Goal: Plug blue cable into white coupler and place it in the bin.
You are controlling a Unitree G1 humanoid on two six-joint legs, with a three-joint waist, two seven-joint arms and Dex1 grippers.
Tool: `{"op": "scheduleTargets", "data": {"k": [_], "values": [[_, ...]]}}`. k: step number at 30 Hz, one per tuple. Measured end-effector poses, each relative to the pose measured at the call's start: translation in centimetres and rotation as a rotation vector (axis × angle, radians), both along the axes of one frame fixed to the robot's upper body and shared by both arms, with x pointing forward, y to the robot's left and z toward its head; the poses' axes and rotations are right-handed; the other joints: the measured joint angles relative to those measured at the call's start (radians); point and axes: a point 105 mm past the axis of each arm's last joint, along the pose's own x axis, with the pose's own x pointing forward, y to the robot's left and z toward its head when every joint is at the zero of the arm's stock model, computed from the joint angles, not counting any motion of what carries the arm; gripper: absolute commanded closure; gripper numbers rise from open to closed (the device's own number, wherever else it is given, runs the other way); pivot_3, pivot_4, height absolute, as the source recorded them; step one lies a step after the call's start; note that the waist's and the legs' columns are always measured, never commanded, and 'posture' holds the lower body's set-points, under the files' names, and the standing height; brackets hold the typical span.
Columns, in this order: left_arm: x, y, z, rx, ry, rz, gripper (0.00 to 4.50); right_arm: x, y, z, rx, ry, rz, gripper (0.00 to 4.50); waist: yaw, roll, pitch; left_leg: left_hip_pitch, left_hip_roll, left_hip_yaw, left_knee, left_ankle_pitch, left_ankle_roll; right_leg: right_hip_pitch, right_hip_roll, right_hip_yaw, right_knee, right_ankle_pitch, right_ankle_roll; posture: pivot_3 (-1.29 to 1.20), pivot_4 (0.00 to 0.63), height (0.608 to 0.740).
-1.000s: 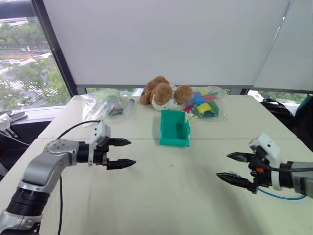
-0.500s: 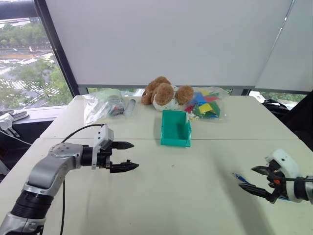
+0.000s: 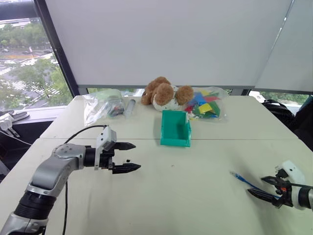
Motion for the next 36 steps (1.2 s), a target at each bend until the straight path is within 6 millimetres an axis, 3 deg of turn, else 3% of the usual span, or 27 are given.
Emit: {"op": "scheduleTargets", "data": {"k": [1, 3, 8, 9, 16, 21, 24, 27, 30, 36], "values": [[0.0, 0.0, 0.0, 0.000, -0.001, 0.000, 0.00, 0.0, 0.1, -0.1, 0.001, 0.000, 0.011, 0.87, 0.000, 0.000, 0.000, 0.000, 0.000, 0.000, 0.000, 0.000, 0.000, 0.000, 0.000, 0.000, 0.000, 0.000, 0.000, 0.00, 0.150, 0.740], [0.0, 0.0, 0.0, 0.000, -0.006, -0.001, 0.00, 0.0, 0.4, -0.3, -0.004, 0.003, 0.036, 1.95, 0.000, -0.002, -0.001, 0.001, 0.000, 0.000, 0.000, 0.000, 0.000, 0.001, 0.000, 0.000, 0.000, 0.000, 0.000, 0.00, 0.150, 0.740], [0.1, 0.0, 0.2, 0.005, -0.019, -0.001, 0.00, -0.4, 0.9, -1.2, -0.079, 0.013, 0.104, 4.15, 0.000, -0.007, -0.004, 0.013, 0.000, 0.000, -0.001, -0.001, 0.000, 0.015, 0.000, 0.000, -0.003, -0.002, -0.004, 0.00, 0.150, 0.740], [0.1, 0.0, 0.2, 0.006, -0.020, -0.001, 0.00, -0.4, 1.0, -1.3, -0.080, 0.015, 0.107, 4.44, 0.002, -0.009, -0.005, 0.014, 0.000, 0.000, 0.000, -0.001, 0.000, 0.016, -0.001, 0.000, -0.003, -0.002, -0.004, 0.00, 0.150, 0.740], [0.1, 0.1, 0.2, 0.012, -0.020, 0.002, 0.00, 0.5, 2.7, -0.1, -0.021, 0.025, 0.110, 4.44, -0.001, -0.008, -0.005, 0.013, 0.000, 0.000, -0.001, -0.001, 0.000, 0.013, -0.003, 0.001, -0.003, -0.002, -0.004, 0.00, 0.150, 0.740], [0.3, 0.1, 0.7, 0.014, -0.036, -0.004, 0.00, 3.1, 9.6, 6.0, -0.016, -0.102, 0.374, 4.44, -0.017, -0.003, -0.002, 0.011, 0.001, 0.000, -0.003, -0.001, 0.000, 0.009, -0.003, 0.001, -0.002, -0.001, -0.002, 0.00, 0.150, 0.740], [0.6, 0.2, 0.9, 0.018, -0.037, -0.003, 0.00, 4.0, 13.2, 8.1, -0.049, -0.144, 0.537, 4.44, -0.017, -0.003, -0.002, 0.011, 0.000, 0.001, -0.003, -0.001, 0.000, 0.009, -0.002, 0.001, -0.002, -0.001, -0.001, 0.00, 0.150, 0.740], [0.9, 0.4, 0.7, 0.017, -0.029, 0.003, 0.00, 4.5, 16.7, 7.5, -0.051, -0.123, 0.680, 4.44, -0.017, -0.004, -0.002, 0.006, 0.000, 0.000, -0.003, -0.001, 0.000, 0.004, -0.002, 0.001, -0.002, 0.000, 0.000, 0.00, 0.150, 0.740], [1.2, 0.4, 1.0, 0.021, -0.042, 0.004, 0.00, 4.9, 19.7, 5.6, -0.089, -0.093, 0.814, 4.44, -0.016, -0.004, -0.002, -0.002, -0.001, 0.000, 0.000, 0.000, 0.000, -0.003, -0.002, 0.000, -0.001, 0.000, 0.000, 0.00, 0.150, 0.740], [1.2, 0.5, 0.9, 0.025, -0.043, 0.005, 0.00, 6.6, 21.7, 2.4, -0.236, -0.070, 0.931, 4.44, -0.017, -0.004, -0.002, -0.003, -0.001, 0.001, 0.000, 0.000, 0.000, -0.004, -0.002, 0.000, -0.001, 0.000, 0.000, 0.00, 0.150, 0.740]]}}
